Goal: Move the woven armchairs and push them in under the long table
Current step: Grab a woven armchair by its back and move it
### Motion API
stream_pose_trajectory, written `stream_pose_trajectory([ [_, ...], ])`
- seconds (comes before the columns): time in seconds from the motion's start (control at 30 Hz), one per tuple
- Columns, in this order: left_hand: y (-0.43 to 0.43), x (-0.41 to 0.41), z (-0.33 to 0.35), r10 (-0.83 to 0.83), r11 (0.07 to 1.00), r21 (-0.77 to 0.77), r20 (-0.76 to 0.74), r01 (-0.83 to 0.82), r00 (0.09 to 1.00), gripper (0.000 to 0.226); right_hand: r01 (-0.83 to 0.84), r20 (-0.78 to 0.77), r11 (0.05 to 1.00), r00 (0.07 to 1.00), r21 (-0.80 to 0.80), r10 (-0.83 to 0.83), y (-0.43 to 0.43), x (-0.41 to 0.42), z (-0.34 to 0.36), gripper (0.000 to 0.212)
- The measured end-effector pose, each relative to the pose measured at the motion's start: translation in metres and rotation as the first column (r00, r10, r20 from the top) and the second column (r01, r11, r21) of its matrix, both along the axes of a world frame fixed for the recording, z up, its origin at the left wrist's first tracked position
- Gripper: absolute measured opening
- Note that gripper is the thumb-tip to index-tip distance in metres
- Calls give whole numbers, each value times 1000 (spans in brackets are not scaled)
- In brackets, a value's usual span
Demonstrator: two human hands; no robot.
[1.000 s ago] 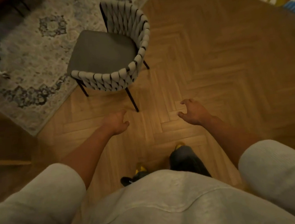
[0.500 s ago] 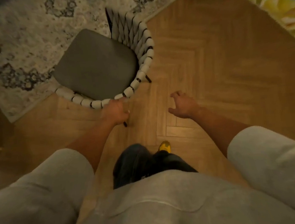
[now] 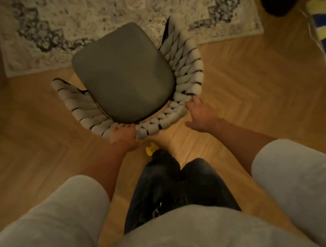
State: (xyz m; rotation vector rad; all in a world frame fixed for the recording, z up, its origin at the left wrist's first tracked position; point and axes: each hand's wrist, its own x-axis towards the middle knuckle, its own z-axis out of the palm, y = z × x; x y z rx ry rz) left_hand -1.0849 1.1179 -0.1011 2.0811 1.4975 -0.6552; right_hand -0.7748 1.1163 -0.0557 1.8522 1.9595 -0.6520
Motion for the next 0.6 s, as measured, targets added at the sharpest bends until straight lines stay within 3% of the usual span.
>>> stream_pose_trajectory([
  [0.13,-1,19,-10,116,986,-118,-43,-120,992,67,-215,74,977,974,-16,215,35,15,-23,75],
  [0.27,-13,37,-9,178,984,0,-162,-180,971,39,-426,206,903,880,-54,428,71,29,-49,75],
  [0.4,-34,44,-11,296,955,70,-174,-288,939,37,-652,261,737,691,-178,674,85,27,-54,73],
  [0.6,-87,75,2,492,869,47,-171,-492,853,40,-821,217,524,482,-226,849,81,30,-50,63],
])
